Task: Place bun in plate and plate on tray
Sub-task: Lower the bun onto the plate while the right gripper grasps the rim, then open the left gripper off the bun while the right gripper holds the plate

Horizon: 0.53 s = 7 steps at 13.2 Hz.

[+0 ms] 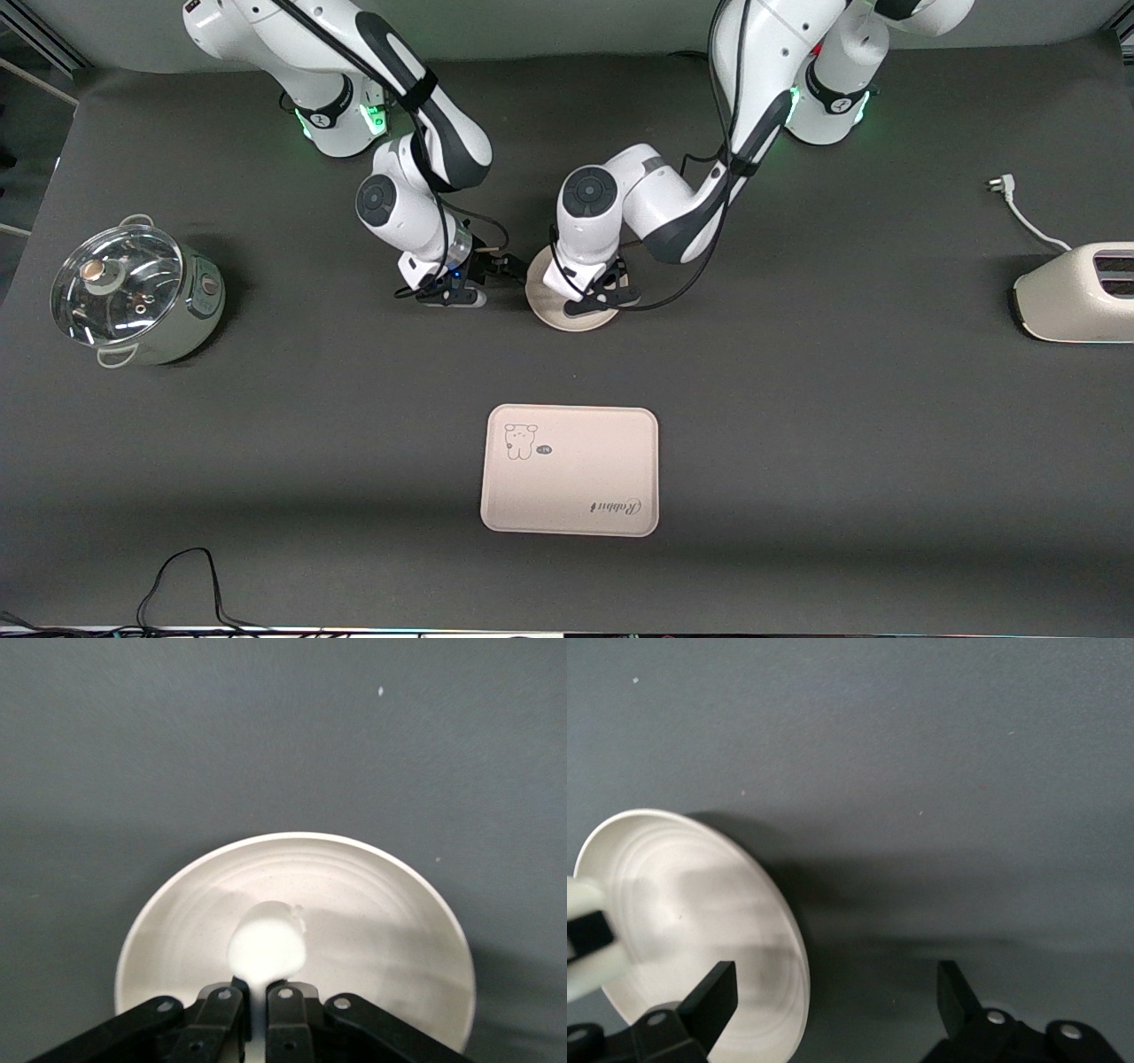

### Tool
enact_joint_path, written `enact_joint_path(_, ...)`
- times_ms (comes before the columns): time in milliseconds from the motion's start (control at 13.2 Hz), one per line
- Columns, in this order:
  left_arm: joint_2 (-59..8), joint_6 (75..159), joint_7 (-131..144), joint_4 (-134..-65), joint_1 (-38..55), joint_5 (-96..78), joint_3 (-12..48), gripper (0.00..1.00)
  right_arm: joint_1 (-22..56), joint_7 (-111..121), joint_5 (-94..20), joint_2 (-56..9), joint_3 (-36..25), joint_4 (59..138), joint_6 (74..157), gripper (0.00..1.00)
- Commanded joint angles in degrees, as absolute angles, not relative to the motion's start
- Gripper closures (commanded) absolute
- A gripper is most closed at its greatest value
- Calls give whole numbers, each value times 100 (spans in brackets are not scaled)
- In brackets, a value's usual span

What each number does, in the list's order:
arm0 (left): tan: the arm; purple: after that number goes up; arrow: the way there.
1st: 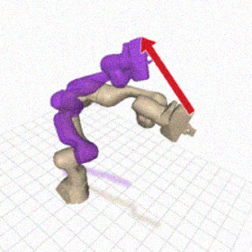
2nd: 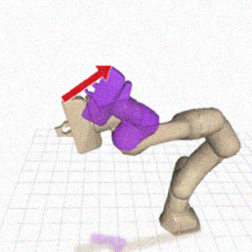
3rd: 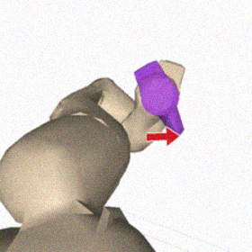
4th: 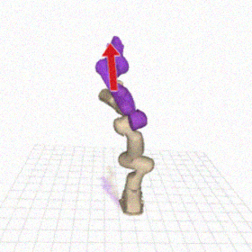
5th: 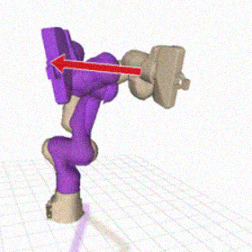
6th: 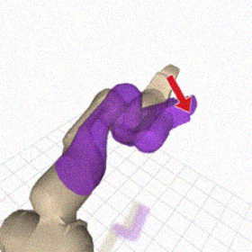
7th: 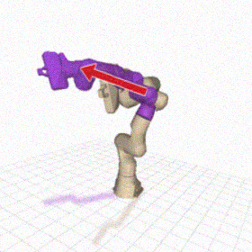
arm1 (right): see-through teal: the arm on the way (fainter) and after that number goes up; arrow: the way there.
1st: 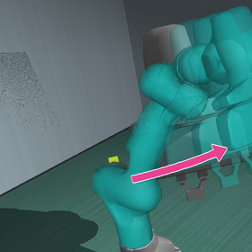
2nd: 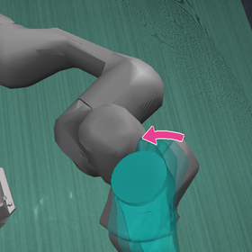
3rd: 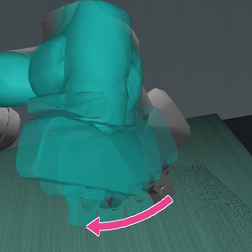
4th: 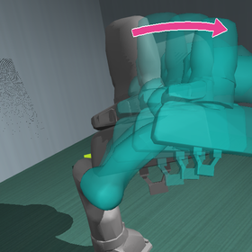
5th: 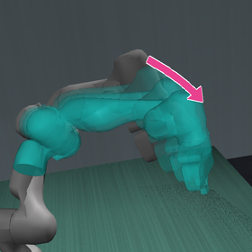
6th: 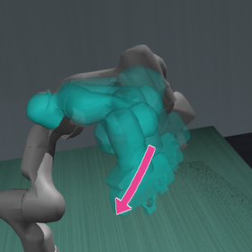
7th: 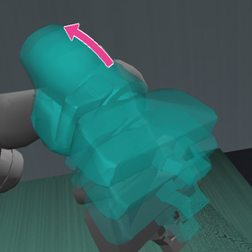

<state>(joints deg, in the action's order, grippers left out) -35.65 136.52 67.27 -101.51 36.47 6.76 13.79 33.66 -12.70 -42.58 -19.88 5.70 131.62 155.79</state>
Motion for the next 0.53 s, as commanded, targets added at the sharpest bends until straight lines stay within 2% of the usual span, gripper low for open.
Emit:
enact_joint_path(0,-3612,13816,6926,-10213,3753,782,1310,56,3252,-1072,-5154,-2310,580,12833,15460,0)
enact_joint_path(76,-3604,13764,6934,-10213,3736,774,1310,6,3356,-1064,-5429,-2425,615,12719,15469,0)
enact_joint_path(151,-3595,13729,6935,-10204,3727,782,1310,0,3427,-1055,-5449,-2495,615,12666,15477,0)
enact_joint_path(453,-3577,13729,6961,-10204,3718,773,1310,0,3445,-616,-5467,-2628,615,12639,15513,0)
